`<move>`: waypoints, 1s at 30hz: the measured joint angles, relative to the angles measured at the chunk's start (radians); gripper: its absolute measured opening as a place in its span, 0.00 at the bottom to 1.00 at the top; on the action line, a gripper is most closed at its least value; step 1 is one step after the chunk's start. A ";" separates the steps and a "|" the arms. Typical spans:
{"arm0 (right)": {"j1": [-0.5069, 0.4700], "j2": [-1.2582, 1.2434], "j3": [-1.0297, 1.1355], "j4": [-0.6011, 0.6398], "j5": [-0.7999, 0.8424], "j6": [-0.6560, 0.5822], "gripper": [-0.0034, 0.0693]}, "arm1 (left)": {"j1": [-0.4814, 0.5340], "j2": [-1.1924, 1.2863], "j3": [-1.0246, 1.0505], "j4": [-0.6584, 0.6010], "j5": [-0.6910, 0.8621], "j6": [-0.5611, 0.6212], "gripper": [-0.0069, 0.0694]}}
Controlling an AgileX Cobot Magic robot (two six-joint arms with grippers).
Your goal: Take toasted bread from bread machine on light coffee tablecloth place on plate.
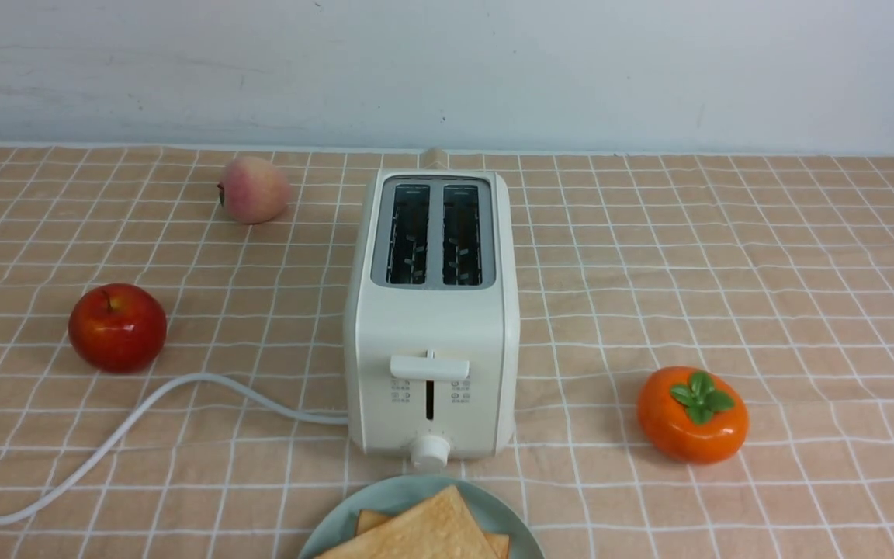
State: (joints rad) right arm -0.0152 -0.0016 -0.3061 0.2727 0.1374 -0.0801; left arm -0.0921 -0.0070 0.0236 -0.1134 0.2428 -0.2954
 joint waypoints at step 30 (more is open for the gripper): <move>0.000 -0.001 0.000 0.000 -0.001 0.000 0.14 | 0.000 -0.004 0.007 0.087 0.144 0.000 0.10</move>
State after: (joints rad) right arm -0.0152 -0.0024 -0.3061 0.2727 0.1363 -0.0801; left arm -0.0921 -0.0105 0.0308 -0.0265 0.3871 -0.2954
